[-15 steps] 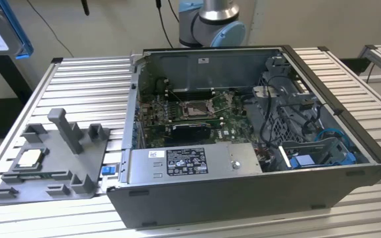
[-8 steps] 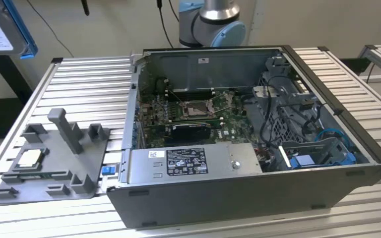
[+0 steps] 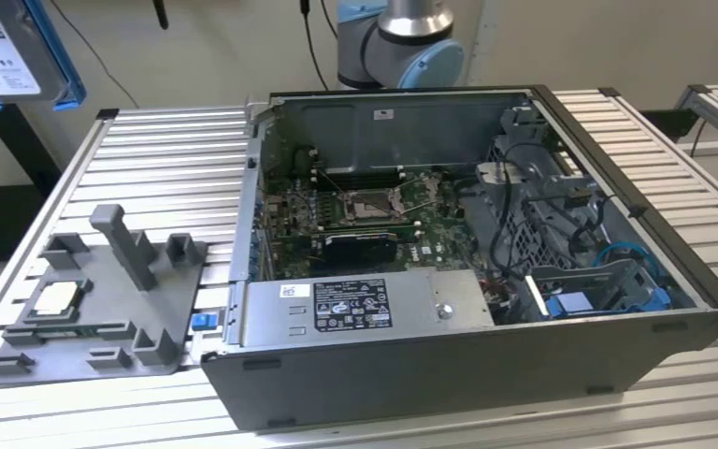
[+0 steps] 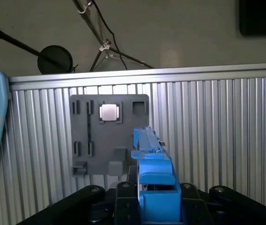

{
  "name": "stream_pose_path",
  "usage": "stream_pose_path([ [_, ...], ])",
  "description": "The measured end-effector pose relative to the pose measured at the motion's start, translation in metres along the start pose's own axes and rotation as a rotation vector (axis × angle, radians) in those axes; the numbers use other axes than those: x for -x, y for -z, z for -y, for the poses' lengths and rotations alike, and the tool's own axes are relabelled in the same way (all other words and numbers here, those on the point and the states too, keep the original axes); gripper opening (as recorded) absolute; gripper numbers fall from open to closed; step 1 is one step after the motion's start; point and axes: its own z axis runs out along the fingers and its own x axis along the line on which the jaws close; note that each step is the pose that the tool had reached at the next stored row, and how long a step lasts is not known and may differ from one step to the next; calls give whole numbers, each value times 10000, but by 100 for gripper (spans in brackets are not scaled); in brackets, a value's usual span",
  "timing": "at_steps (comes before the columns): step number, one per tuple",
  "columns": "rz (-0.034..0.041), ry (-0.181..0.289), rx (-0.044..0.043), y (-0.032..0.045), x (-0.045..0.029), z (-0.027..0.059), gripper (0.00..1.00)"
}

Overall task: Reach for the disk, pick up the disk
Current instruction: 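Pick up the disk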

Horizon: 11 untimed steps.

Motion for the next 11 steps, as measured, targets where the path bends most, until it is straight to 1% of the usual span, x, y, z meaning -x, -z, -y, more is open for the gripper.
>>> stream_pose_path([
  [11, 0, 0, 0, -3, 14, 190, 0],
])
